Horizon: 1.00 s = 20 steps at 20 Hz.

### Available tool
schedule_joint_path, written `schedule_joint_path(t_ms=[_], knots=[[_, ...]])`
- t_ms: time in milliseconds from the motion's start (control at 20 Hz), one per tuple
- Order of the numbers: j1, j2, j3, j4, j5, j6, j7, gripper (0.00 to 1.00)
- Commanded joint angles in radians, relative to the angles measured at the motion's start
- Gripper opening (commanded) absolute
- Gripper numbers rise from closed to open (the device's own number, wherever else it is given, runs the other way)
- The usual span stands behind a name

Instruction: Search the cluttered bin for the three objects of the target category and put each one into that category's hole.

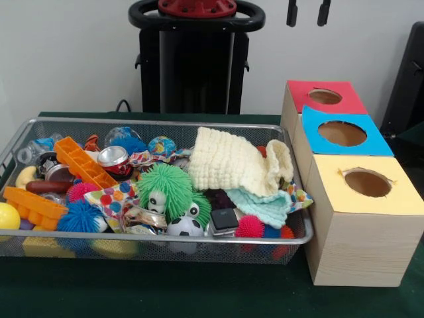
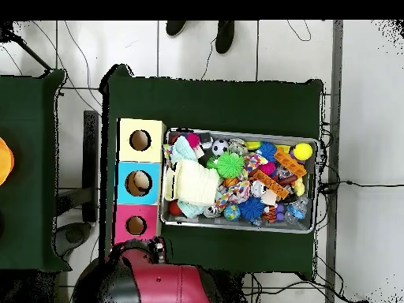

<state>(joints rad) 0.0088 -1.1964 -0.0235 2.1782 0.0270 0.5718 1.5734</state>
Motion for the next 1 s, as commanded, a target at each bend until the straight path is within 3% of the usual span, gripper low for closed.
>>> schedule_joint_path(t_ms=[50,250,650,1000], knots=[[-0.026,0.105,0.008,-0.059,0.033,0.024,0.213,1.00],[-0.032,0.134,0.013,-0.076,0.038,0.009,0.207,1.00],[-0.064,0.250,0.028,-0.119,0.033,-0.130,0.198,1.00],[-0.070,0.286,-0.004,-0.159,0.065,-0.134,0.242,1.00]])
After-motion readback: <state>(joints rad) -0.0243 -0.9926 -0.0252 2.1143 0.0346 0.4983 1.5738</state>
